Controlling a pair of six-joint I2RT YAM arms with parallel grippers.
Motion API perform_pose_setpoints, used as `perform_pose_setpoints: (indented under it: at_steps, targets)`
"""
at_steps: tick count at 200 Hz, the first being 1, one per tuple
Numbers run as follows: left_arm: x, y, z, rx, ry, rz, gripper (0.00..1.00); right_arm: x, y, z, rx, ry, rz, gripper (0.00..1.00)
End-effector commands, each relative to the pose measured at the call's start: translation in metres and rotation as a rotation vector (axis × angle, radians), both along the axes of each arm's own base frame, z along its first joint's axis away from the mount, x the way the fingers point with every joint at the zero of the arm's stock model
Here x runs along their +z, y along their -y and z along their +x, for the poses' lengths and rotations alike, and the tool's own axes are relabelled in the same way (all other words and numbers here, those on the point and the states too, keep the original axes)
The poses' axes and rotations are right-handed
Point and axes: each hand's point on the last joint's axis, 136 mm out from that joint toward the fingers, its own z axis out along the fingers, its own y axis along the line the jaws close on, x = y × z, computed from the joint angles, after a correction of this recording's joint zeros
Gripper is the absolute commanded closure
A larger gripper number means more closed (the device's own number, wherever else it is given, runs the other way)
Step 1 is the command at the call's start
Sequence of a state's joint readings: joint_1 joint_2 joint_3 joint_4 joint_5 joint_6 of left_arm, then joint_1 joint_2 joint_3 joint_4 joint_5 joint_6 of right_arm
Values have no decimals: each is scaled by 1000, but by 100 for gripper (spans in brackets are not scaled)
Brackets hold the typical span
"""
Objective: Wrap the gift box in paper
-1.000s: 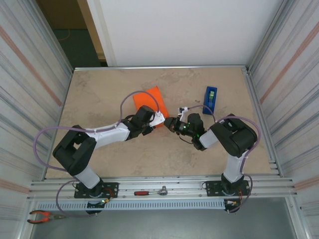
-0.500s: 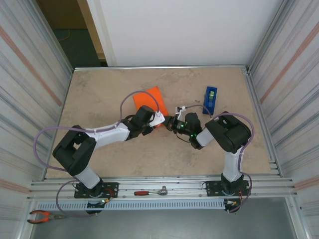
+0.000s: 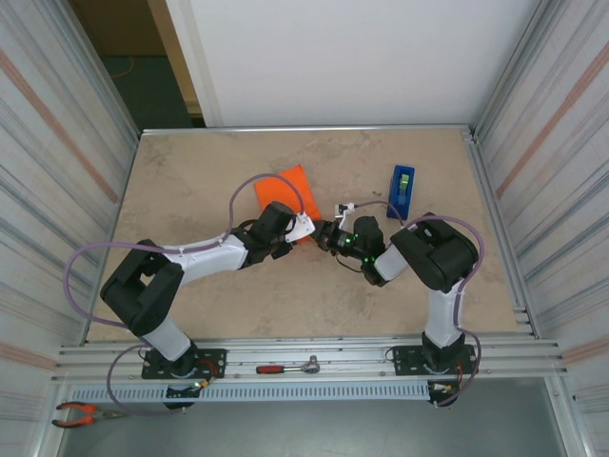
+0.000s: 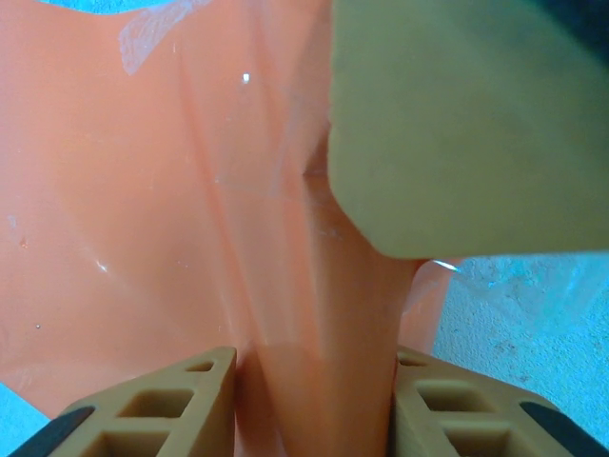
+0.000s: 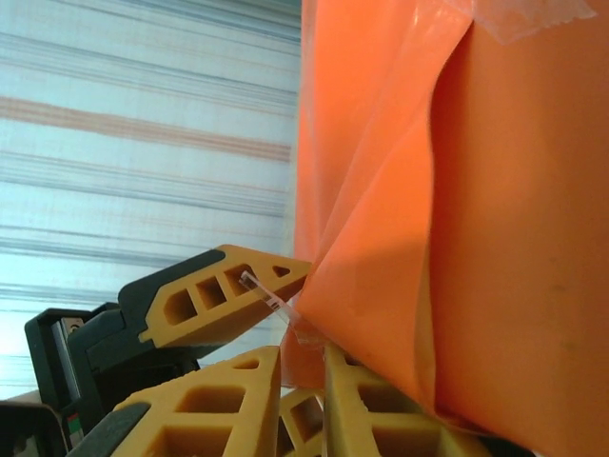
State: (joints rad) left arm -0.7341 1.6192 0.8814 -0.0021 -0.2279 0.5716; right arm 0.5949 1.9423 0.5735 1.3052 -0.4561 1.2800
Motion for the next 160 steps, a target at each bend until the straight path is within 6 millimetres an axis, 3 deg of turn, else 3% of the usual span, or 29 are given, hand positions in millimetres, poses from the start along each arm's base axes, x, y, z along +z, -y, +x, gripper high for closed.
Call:
perform_pose_setpoints:
  at_steps: [1,59,129,160]
  targets:
    - [-26,-10,-26,-15,-128,35,64,2,9,0,-23,-6,0,80]
    - [-27,-10,-26,-15,-131,39,66,2,12,-2,-27,-12,-5,70]
    - [-27,-9,-26,-15,-132,39,67,2,14,-3,-26,-14,-6,68]
    - [-27,-9,-26,-16,-132,39,68,3,18,-4,-32,-10,-9,62]
